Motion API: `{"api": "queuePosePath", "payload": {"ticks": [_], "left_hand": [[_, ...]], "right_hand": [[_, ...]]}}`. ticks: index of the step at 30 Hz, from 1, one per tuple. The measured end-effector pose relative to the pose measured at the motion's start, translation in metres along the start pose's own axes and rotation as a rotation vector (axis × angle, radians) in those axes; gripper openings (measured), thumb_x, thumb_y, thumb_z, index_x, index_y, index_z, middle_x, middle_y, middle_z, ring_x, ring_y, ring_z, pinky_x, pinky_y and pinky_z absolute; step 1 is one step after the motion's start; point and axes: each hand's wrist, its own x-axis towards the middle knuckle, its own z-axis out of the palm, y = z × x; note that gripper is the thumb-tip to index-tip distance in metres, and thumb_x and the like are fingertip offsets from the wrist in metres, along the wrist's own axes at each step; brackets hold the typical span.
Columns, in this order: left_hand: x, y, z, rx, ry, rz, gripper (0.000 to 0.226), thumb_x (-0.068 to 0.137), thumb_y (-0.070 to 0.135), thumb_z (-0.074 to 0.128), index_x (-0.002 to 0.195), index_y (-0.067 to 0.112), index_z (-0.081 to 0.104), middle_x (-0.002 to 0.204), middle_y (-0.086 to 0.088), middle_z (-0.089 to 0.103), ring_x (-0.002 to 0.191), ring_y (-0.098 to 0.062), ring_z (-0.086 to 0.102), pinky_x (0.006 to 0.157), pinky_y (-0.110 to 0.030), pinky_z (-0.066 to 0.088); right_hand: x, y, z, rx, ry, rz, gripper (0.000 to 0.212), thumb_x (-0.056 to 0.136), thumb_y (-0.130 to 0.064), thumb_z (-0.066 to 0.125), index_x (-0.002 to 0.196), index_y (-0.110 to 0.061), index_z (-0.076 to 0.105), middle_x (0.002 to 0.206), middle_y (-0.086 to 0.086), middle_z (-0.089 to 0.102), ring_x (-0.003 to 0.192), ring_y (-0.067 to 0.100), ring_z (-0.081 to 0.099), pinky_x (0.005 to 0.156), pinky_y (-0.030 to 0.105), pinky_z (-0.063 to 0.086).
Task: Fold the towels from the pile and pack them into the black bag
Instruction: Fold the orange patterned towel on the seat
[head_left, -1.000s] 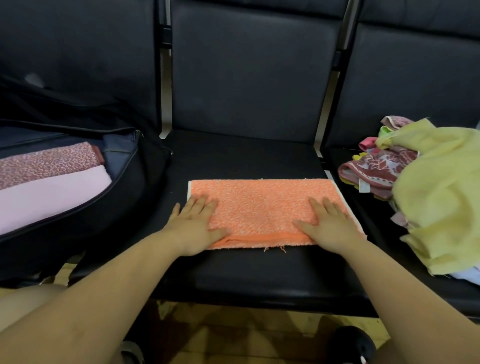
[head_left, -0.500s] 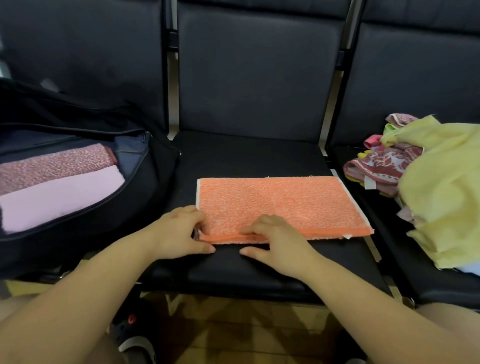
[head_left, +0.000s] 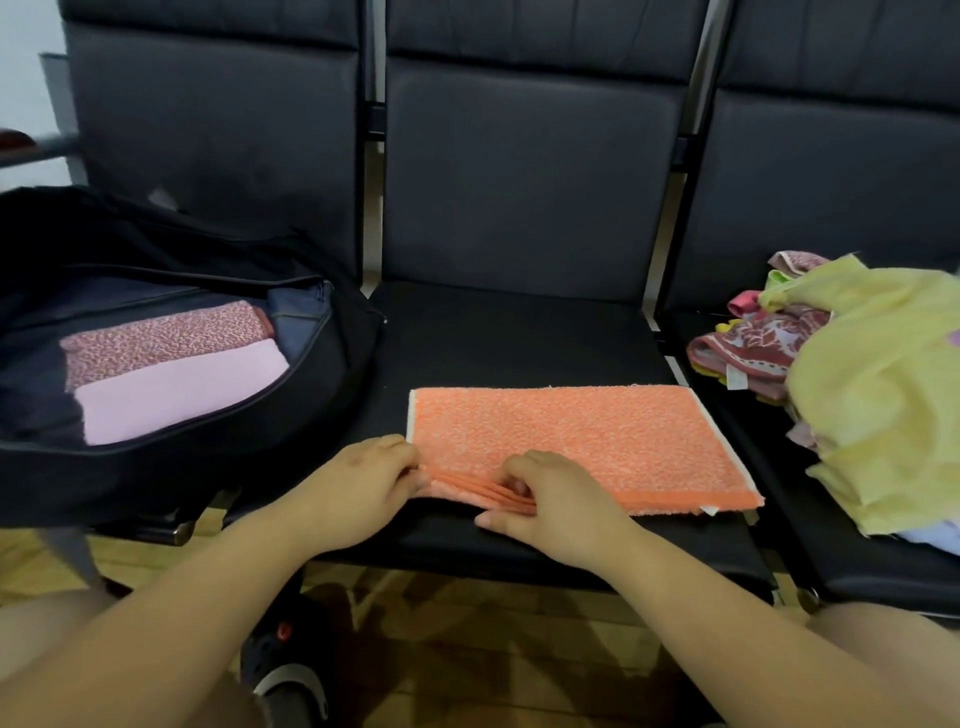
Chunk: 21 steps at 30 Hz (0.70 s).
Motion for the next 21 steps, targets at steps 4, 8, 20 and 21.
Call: {"api": "queuePosePath", "payload": {"ticks": [4,8,20,21], "left_hand": [[-0.013,0.027,-0.020,-0.422,-0.001,-0.072,0.035,0.080,0.058,0.045,0.072,0.025,0.056,0.073,0.011,0.055,0.073,-0.008,0.053,0.070,-0.023,0.043],[-0.009,0.043,-0.036,-0.628,-0.001,-0.056,0.045,0.067,0.072,0.052,0.080,0.030,0.058,0.075,0.015,0.058,0.070,-0.002,0.052,0.067,-0.016,0.043],[0.042,0.020,-0.072,-0.482,-0.033,-0.244,0.017,0.071,0.029,0.079,0.077,0.018,0.068,0.064,0.008,0.065,0.061,0.004,0.056,0.058,-0.010,0.042],[0.047,0.028,-0.071,-0.630,0.037,-0.225,0.016,0.069,0.030,0.076,0.079,0.019,0.069,0.066,0.011,0.067,0.062,0.005,0.059,0.059,-0.007,0.042]], "right_hand": [[-0.010,-0.012,-0.005,0.021,0.032,-0.100,0.044,0.083,-0.060,0.059,0.106,-0.023,0.057,0.087,-0.011,0.057,0.077,0.009,0.051,0.068,0.023,0.042],[-0.012,-0.023,-0.004,0.140,0.073,-0.170,0.026,0.090,-0.047,0.057,0.077,-0.029,0.045,0.059,-0.012,0.044,0.053,0.007,0.043,0.051,0.020,0.030],[-0.032,0.024,-0.073,0.730,-0.208,0.175,0.052,0.072,-0.046,0.065,0.116,-0.020,0.060,0.108,-0.002,0.071,0.099,0.014,0.068,0.092,0.041,0.054],[-0.036,0.027,-0.079,0.743,-0.218,0.179,0.051,0.072,-0.043,0.066,0.116,-0.018,0.061,0.108,-0.002,0.071,0.099,0.014,0.068,0.092,0.039,0.054]]}}
